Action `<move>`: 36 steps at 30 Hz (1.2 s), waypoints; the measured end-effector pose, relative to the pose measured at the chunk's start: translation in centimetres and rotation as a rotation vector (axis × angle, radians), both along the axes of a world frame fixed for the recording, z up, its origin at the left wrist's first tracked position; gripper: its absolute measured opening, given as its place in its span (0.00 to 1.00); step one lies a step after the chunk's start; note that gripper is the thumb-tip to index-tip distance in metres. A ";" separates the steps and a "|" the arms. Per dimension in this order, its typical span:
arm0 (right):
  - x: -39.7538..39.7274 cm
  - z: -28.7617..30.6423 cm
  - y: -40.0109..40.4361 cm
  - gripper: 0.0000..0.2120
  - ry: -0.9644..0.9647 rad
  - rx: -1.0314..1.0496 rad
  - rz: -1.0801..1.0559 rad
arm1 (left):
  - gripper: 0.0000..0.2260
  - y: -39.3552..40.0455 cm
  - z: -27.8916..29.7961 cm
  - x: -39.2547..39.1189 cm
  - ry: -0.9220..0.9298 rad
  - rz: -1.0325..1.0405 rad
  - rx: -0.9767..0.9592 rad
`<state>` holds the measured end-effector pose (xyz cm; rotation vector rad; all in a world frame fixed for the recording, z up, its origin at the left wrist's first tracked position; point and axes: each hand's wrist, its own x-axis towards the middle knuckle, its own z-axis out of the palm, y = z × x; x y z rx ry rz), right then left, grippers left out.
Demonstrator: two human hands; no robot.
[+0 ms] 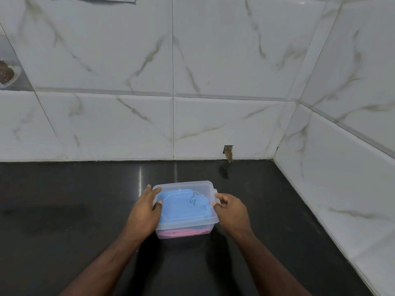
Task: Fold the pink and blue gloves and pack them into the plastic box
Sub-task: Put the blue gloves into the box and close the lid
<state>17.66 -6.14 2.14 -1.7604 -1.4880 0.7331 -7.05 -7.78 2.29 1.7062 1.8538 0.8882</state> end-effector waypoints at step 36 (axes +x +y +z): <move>-4.2 -0.4 2.3 0.30 -0.743 0.087 0.432 | 0.34 3.4 -1.4 2.5 0.640 -0.167 -0.112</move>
